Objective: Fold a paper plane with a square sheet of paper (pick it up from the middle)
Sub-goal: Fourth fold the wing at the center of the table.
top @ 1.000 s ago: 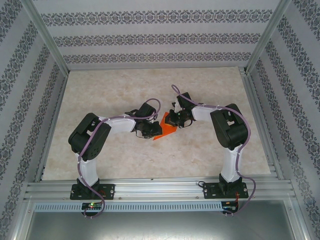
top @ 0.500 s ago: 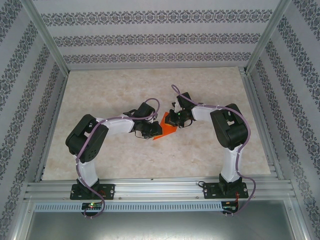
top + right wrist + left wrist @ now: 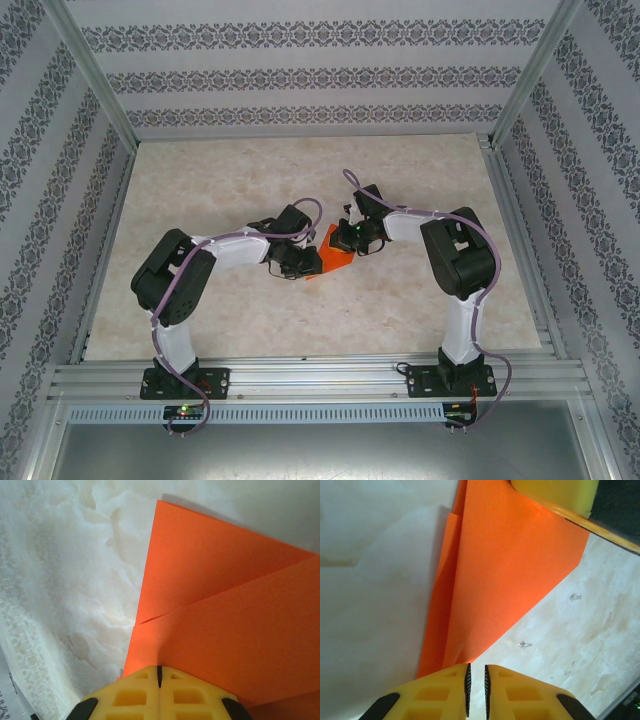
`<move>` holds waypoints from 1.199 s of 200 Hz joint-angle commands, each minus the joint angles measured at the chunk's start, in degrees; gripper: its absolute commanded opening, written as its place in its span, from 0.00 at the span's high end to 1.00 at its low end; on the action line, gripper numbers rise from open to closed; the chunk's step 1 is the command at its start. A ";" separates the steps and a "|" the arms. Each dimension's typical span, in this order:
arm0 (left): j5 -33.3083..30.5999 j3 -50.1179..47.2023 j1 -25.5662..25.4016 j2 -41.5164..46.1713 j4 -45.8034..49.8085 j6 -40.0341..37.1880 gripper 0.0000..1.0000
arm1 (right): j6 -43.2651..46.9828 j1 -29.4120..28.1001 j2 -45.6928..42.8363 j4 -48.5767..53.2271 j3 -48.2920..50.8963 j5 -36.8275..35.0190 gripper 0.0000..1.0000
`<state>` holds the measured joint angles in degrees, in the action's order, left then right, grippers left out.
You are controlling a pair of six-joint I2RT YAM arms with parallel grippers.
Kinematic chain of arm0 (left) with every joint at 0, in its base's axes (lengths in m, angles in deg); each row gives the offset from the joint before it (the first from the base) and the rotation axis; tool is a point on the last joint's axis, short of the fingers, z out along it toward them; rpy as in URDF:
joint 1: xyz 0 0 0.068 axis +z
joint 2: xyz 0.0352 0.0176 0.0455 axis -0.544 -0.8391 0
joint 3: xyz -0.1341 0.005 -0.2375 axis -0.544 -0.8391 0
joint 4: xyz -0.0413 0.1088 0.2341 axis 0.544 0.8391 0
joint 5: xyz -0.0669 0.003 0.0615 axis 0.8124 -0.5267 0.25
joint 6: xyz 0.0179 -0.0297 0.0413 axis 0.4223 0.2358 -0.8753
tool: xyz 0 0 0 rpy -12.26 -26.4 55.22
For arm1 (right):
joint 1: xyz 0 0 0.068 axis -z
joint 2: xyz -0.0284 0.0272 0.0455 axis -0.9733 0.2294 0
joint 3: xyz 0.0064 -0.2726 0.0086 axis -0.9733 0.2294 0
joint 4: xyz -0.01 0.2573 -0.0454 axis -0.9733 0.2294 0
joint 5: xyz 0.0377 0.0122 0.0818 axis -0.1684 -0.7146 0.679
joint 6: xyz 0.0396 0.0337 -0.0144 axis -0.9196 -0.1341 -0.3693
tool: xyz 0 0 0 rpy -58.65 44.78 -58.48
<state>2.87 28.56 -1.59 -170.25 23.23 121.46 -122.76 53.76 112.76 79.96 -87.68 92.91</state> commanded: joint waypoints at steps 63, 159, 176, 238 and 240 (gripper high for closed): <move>-4.44 3.07 -0.77 -1.76 5.83 -4.55 0.81 | 1.18 0.42 5.16 7.47 2.15 -8.37 0.98; -1.61 4.10 -2.30 -3.44 3.68 -4.31 0.90 | 1.09 0.53 5.61 7.77 2.10 -8.40 0.98; -3.42 4.41 -2.32 -3.45 4.77 -4.49 0.91 | 1.32 0.48 5.61 7.92 2.14 -8.49 0.97; -7.52 4.81 -2.20 -3.45 7.07 -5.47 0.93 | 1.63 0.44 5.89 8.54 1.80 -8.76 0.98; -7.55 4.80 -2.20 -3.45 7.07 -5.44 0.93 | 1.63 0.47 5.87 8.56 1.80 -8.76 0.98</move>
<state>-1.65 32.18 -3.45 -173.11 27.43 117.55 -122.56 53.76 113.07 80.81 -88.21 93.12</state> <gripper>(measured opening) 0.081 0.039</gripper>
